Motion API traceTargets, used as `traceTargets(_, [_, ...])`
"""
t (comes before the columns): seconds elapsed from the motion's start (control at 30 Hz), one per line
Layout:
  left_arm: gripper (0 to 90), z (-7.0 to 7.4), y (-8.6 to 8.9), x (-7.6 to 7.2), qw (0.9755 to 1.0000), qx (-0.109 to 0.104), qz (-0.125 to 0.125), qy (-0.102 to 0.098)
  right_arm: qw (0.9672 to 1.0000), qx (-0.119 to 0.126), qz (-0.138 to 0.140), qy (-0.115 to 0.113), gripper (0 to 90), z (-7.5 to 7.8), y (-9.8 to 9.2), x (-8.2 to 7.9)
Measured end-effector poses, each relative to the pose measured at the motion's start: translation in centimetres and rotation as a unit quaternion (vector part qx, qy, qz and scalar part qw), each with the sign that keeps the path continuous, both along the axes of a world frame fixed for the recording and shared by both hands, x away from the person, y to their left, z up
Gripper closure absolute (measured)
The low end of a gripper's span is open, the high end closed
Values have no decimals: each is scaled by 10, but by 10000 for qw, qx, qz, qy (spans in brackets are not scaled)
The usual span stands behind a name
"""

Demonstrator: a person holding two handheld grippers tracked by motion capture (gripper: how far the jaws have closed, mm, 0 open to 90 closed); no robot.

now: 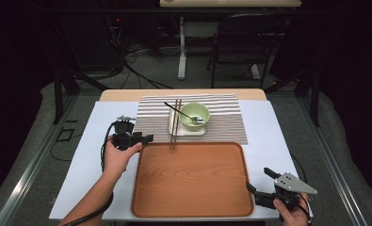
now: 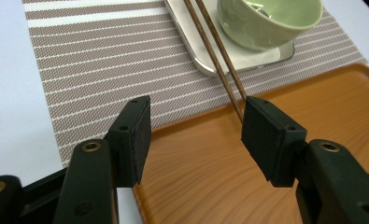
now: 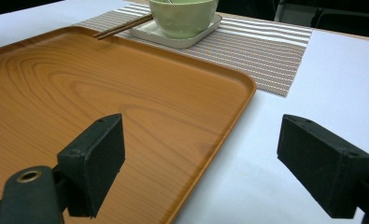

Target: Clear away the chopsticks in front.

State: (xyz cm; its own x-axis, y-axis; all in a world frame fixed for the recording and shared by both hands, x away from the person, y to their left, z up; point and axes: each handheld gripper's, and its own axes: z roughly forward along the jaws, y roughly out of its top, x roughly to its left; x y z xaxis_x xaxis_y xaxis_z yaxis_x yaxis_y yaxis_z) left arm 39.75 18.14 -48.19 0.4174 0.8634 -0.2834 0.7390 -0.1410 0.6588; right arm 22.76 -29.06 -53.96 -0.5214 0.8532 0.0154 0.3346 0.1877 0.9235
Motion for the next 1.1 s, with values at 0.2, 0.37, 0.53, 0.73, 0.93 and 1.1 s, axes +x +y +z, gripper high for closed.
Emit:
traceTargets(0.2, [430, 4, -5, 12, 9999, -102, 58, 59, 10000, 10, 0, 10, 147, 0, 0, 0])
traceTargets(0.37, [430, 8, -10, 22, 9998, -165, 64, 71, 10000, 25, -3, 10, 147, 0, 0, 0])
traceTargets(0.53, [431, 9, -14, 33, 9997, -221, 56, 93, 10000, 22, -7, 14, 147, 0, 0, 0])
traceTargets(0.73, [450, 8, -18, 45, 9994, -288, 125, 149, 10000, 32, -23, 39, 147, 0, 0, 0])
traceTargets(0.93, [458, 7, -23, 58, 9994, -261, 164, 167, 10000, 41, -26, 35, 147, 0, -1, 0])
traceTargets(1.1, [474, 4, -27, 67, 9993, -206, 230, 212, 10000, 50, -19, 38, 147, 0, -2, 0])
